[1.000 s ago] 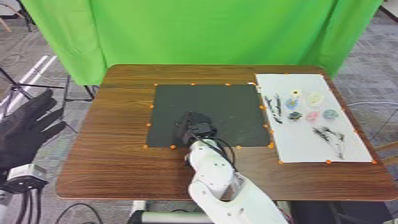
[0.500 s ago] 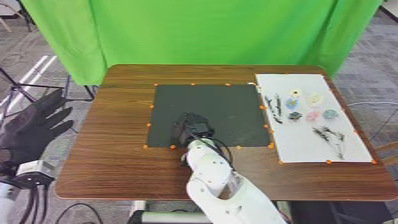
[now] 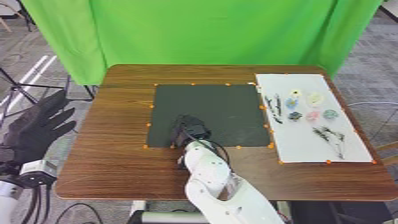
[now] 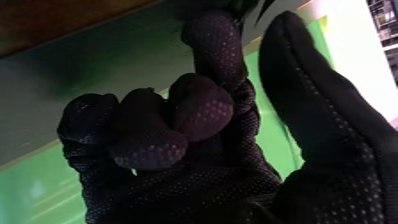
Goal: Arrange flowers
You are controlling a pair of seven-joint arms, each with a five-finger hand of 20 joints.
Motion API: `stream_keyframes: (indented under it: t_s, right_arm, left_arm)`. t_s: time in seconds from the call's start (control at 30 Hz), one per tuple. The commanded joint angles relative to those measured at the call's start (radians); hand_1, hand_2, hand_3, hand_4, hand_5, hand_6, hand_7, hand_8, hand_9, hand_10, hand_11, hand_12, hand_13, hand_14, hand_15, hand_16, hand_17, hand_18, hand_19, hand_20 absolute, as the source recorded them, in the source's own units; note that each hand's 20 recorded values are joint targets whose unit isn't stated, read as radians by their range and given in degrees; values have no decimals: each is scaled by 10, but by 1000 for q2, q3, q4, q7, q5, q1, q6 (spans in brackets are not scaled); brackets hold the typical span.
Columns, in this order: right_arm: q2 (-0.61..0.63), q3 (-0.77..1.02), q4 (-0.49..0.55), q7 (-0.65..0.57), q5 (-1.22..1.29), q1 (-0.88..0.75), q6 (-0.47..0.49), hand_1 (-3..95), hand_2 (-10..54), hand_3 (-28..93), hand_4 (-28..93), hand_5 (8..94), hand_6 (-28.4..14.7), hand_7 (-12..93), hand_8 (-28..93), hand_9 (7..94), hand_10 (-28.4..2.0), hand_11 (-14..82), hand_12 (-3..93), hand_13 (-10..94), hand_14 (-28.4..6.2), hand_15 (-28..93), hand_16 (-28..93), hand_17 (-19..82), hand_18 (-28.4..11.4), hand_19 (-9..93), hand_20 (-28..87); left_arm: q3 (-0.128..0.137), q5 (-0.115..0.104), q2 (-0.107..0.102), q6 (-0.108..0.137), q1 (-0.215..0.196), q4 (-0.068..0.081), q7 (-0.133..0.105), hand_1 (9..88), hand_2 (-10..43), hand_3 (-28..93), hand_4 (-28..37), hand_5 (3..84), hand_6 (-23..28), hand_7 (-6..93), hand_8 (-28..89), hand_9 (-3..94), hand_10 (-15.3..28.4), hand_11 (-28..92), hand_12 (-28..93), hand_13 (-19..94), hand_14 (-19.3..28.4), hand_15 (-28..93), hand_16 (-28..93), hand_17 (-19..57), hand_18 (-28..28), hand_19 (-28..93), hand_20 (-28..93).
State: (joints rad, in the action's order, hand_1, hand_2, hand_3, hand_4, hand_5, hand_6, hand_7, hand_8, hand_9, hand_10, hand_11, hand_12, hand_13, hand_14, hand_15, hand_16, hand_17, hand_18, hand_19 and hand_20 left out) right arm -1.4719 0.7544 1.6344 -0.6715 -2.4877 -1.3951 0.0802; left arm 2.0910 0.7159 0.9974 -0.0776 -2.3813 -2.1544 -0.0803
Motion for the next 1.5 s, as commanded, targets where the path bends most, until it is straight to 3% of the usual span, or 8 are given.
stream_keyframes:
  t_s: [0.03, 0.23, 0.4, 0.57, 0.77, 0.97, 1.33, 1.5]
  right_arm:
    - [0, 17, -6, 14, -9, -10, -1, 286, -95, 822, -203, 702, -1, 477, 171, 789, -92, 611, 510, 731, -94, 803, 401, 331, -232, 914, 506]
    - [99, -5, 49, -18, 50, 53, 1, 216, -74, 827, -205, 668, -23, 510, -126, 732, -108, 620, 503, 698, -103, 802, 404, 305, -234, 888, 530]
    - [258, 35, 141, -82, 161, 85, 21, 203, -68, 801, -220, 635, -34, 521, -133, 714, -120, 617, 499, 666, -112, 801, 398, 279, -235, 871, 531]
    - [435, 172, 250, -144, 201, 17, 5, 197, -67, 799, -231, 610, -49, 490, -142, 680, -138, 603, 486, 631, -126, 791, 385, 251, -237, 846, 532]
    - [621, 415, 400, -220, 218, -212, 5, 204, -67, 806, -230, 522, -66, 421, -137, 553, -156, 596, 454, 533, -148, 781, 341, 198, -241, 802, 539]
    - [708, 706, 520, -303, 189, -475, -55, 223, -79, 808, -240, 495, -77, 395, -127, 510, -172, 586, 422, 499, -156, 776, 300, 170, -238, 776, 541]
    - [720, 864, 523, -364, 162, -623, -25, 241, -95, 725, -283, 501, -71, 402, -129, 513, -157, 588, 409, 500, -149, 774, 284, 168, -235, 768, 543]
    - [696, 856, 473, -382, 274, -580, 105, 216, -95, 681, -283, 435, -112, 350, -112, 417, -206, 567, 418, 441, -161, 748, 265, 140, -237, 747, 548]
  left_arm:
    - [4, 9, 11, -10, -8, -2, 9, 224, -94, 691, -282, 229, 7, 180, -91, 184, 86, 83, 212, 144, 117, 114, 87, -111, 184, 336, 109]
    - [25, 17, 48, 6, -47, -23, -14, 223, -93, 691, -282, 229, 7, 180, -91, 184, 86, 84, 211, 144, 117, 114, 87, -111, 184, 336, 108]
    - [28, 22, 83, 7, -72, -36, -27, 224, -92, 691, -282, 230, 7, 180, -91, 185, 86, 85, 211, 145, 118, 117, 88, -111, 184, 336, 108]
    - [13, 53, 78, -11, -40, -37, -22, 224, -90, 690, -282, 230, 7, 182, -92, 185, 87, 85, 210, 145, 117, 117, 85, -111, 184, 336, 108]
    - [7, 59, 91, -10, -46, -49, -23, 225, -89, 690, -282, 230, 8, 182, -92, 185, 86, 85, 210, 144, 117, 116, 85, -111, 184, 336, 108]
    - [39, 51, 126, 7, -108, -71, -16, 226, -89, 690, -282, 231, 7, 181, -92, 185, 86, 85, 210, 145, 117, 114, 86, -111, 184, 337, 108]
    - [48, 53, 114, -4, -93, -66, -14, 226, -87, 690, -282, 231, 8, 180, -91, 185, 86, 85, 208, 145, 118, 117, 85, -111, 184, 338, 108]
    - [40, 52, 107, -8, -84, -61, -10, 225, -87, 690, -282, 231, 8, 181, -91, 185, 86, 85, 209, 145, 117, 118, 85, -111, 183, 337, 107]
